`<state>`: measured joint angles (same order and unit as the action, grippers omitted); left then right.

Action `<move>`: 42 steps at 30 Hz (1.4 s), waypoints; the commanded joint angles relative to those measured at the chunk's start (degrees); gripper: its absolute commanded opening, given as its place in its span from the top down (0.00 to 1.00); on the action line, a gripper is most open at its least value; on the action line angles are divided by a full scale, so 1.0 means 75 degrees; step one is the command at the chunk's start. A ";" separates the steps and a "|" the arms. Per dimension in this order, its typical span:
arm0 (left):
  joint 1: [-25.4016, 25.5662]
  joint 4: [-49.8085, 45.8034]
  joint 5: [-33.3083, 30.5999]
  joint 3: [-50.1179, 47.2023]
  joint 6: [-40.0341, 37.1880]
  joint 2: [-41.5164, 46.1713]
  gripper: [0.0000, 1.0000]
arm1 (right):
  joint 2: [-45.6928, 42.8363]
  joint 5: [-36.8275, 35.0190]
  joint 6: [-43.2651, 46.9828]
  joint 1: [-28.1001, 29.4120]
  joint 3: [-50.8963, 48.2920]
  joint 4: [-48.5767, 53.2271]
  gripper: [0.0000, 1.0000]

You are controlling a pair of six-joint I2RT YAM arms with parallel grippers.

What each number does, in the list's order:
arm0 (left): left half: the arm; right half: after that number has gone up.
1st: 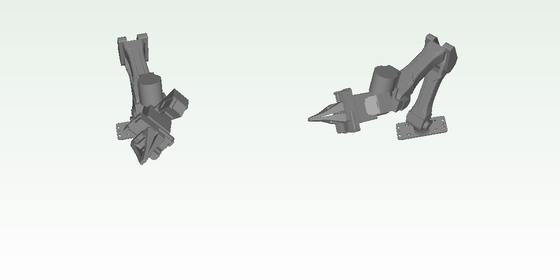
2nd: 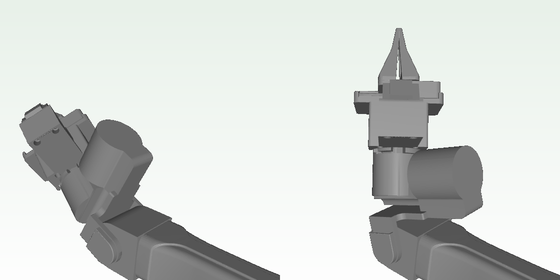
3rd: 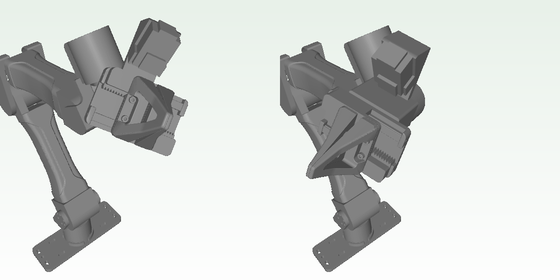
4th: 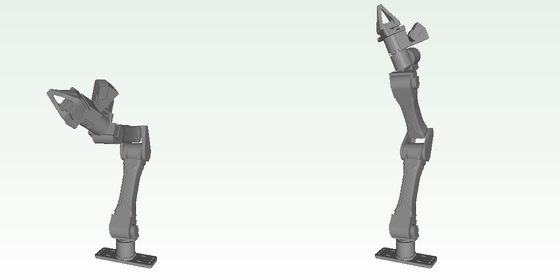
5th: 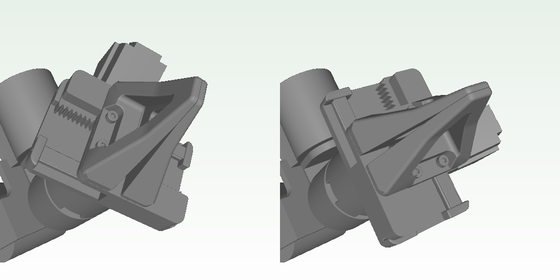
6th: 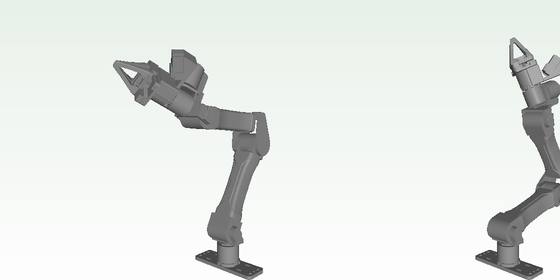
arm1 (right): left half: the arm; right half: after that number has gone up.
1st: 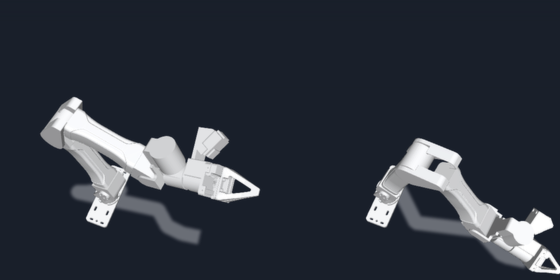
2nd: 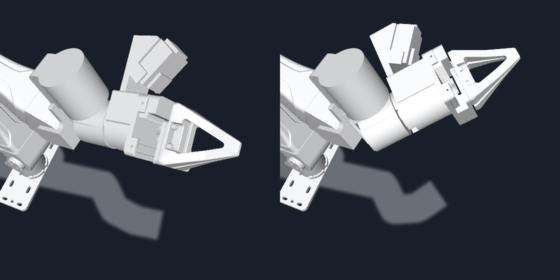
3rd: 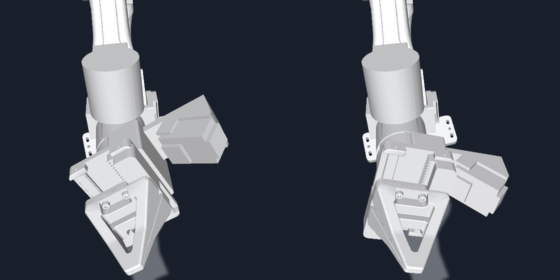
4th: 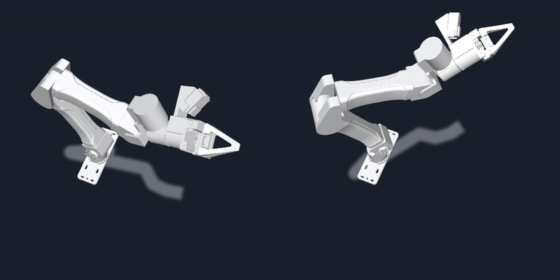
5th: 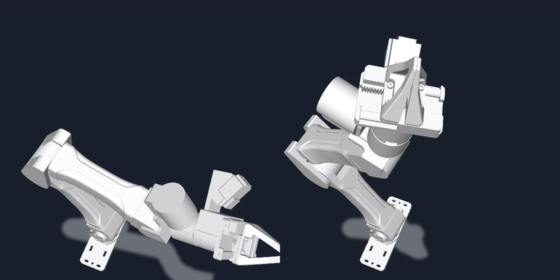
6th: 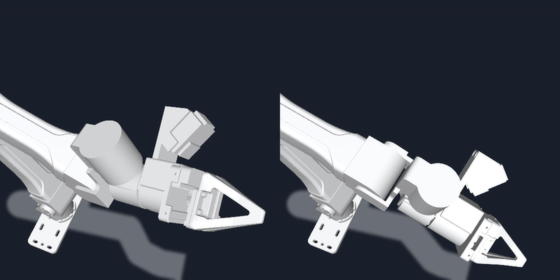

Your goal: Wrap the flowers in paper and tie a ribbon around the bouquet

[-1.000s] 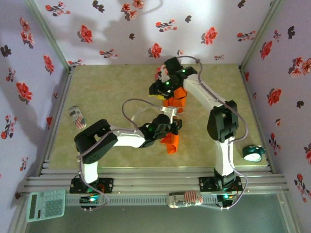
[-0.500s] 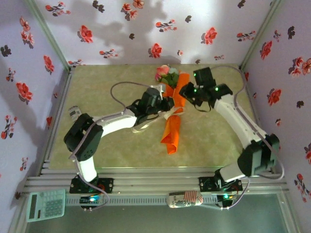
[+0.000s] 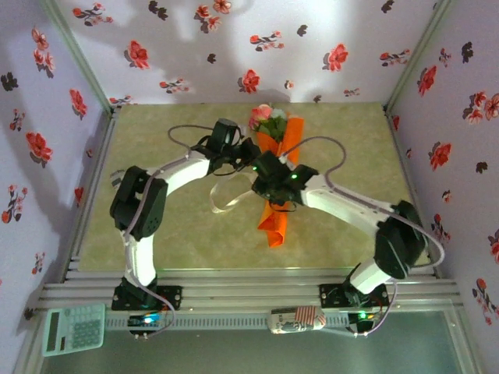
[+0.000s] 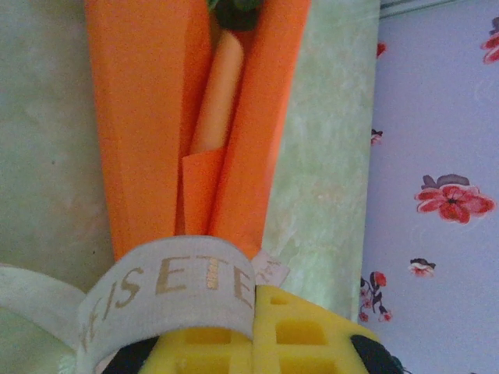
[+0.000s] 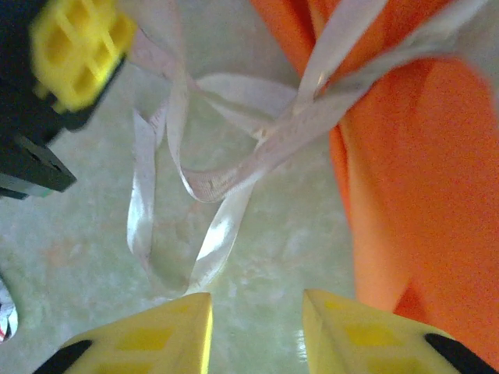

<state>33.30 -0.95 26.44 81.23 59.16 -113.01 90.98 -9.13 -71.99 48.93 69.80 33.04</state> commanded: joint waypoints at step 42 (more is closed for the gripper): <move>-0.0691 -0.0945 0.0882 0.1315 0.1145 -0.1265 1.00 | 0.2055 0.2173 0.2012 -0.0426 0.2845 0.2481 1.00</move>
<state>28.49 -6.11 33.06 89.34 67.18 -121.56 109.10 -0.36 -66.43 47.35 90.21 42.35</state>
